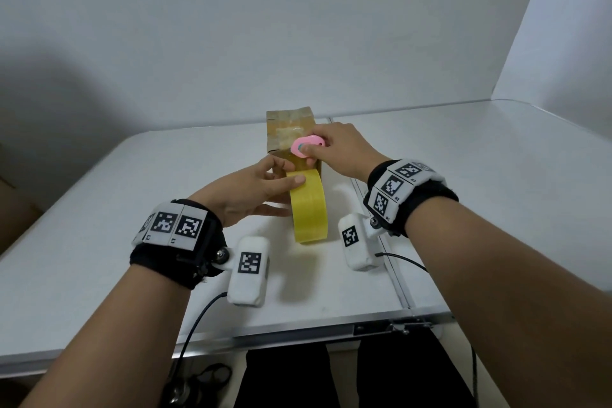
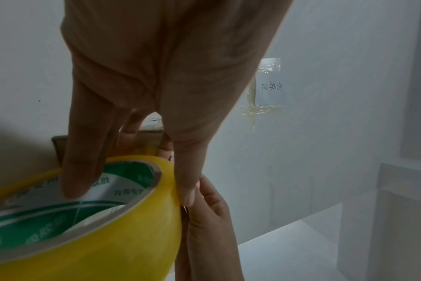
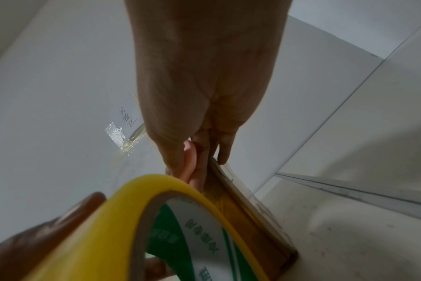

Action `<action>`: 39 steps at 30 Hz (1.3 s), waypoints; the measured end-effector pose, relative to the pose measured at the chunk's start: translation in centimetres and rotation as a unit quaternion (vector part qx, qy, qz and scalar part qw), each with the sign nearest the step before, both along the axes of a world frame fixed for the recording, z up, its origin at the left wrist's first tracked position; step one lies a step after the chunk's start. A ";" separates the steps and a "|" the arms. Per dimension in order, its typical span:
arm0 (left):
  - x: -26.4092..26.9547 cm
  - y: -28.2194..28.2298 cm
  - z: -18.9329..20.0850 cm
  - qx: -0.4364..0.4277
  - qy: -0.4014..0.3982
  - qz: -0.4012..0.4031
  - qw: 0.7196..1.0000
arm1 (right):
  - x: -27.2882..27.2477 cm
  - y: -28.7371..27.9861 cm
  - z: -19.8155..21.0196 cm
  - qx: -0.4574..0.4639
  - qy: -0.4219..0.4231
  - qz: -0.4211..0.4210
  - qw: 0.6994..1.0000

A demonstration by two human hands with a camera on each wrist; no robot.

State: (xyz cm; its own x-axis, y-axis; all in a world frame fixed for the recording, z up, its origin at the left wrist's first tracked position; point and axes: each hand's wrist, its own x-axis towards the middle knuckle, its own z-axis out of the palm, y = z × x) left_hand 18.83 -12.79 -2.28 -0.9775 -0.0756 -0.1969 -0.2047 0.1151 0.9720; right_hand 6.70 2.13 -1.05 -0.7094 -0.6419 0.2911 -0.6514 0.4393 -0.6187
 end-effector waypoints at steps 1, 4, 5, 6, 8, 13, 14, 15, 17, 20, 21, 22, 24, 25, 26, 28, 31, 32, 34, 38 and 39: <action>0.1 0.1 0.0 0.001 -0.003 -0.007 1.000 | 0.0 0.0 0.0 0.000 -0.001 0.001 1.000; 0.2 0.2 -0.3 0.017 -0.006 -0.021 1.000 | 0.0 0.1 -0.1 0.000 0.000 0.002 1.000; 0.2 0.2 -0.4 0.024 -0.005 -0.024 0.999 | 0.0 0.1 -0.1 -0.001 0.000 0.003 1.000; 0.3 0.3 -0.5 0.032 -0.003 -0.024 0.999 | 0.1 0.1 -0.1 -0.002 0.000 0.004 1.000; 0.2 0.4 -0.8 0.052 0.000 -0.019 0.998 | 0.1 0.1 -0.1 -0.005 0.004 0.004 1.000; -0.1 0.9 -1.2 0.084 0.001 -0.012 0.996 | 0.0 0.0 0.1 0.050 0.034 0.023 0.998; -0.1 1.1 -1.3 0.084 0.005 -0.008 0.996 | 0.0 -0.1 0.1 0.065 0.046 0.024 0.997; -0.1 1.2 -1.4 0.083 0.009 -0.005 0.997 | 0.0 -0.2 0.2 0.073 0.050 0.025 0.996; -0.1 1.4 -1.5 0.080 0.014 -0.001 0.997 | -0.1 -0.3 0.3 0.076 0.051 0.031 0.995; 0.1 1.2 -1.6 0.080 0.022 0.009 0.997 | -0.3 -0.4 0.6 0.088 0.048 0.039 0.994; 0.1 1.1 -1.6 0.078 0.021 0.008 0.997 | -0.4 -0.4 0.7 0.097 0.050 0.040 0.993; 0.1 1.0 -1.4 0.073 0.020 0.003 0.997 | -0.5 -0.5 0.8 0.107 0.052 0.041 0.992; 0.3 0.8 -1.2 0.060 0.013 -0.015 0.998 | -0.6 -0.5 0.9 0.123 0.047 0.043 0.990; 0.3 0.7 -1.1 0.053 0.009 -0.022 0.998 | -0.6 -0.5 0.9 0.130 0.043 0.043 0.990; 0.3 0.6 -0.9 0.048 0.006 -0.027 0.998 | -0.7 -0.5 1.0 0.136 0.039 0.043 0.989; 0.3 0.6 -0.7 0.042 0.003 -0.029 0.999 | -0.6 -0.5 1.2 0.147 0.036 0.044 0.987; -0.1 0.6 -0.4 0.037 -0.005 -0.025 0.999 | -0.5 -0.7 1.3 0.153 0.047 0.045 0.986; -0.2 0.6 -0.3 0.033 -0.008 -0.025 0.999 | -0.4 -0.7 1.3 0.155 0.052 0.046 0.986; -0.5 0.6 -0.1 0.024 -0.014 -0.023 0.999 | -0.4 -0.8 1.2 0.154 0.056 0.045 0.985; -0.6 0.7 -0.1 0.018 -0.025 -0.021 0.999 | -0.1 -0.7 1.1 0.151 0.062 0.047 0.985; -0.6 0.7 -0.2 0.020 -0.027 -0.020 0.999 | -0.1 -0.7 1.1 0.153 0.063 0.048 0.985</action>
State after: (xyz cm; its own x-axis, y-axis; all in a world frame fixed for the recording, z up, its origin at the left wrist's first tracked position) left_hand 18.24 -12.10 -2.44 -0.9673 -0.0272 -0.2523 -0.2537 0.0865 0.9634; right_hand 6.64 1.48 0.08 -0.6116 -0.7756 0.1561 -0.7625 0.5251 -0.3780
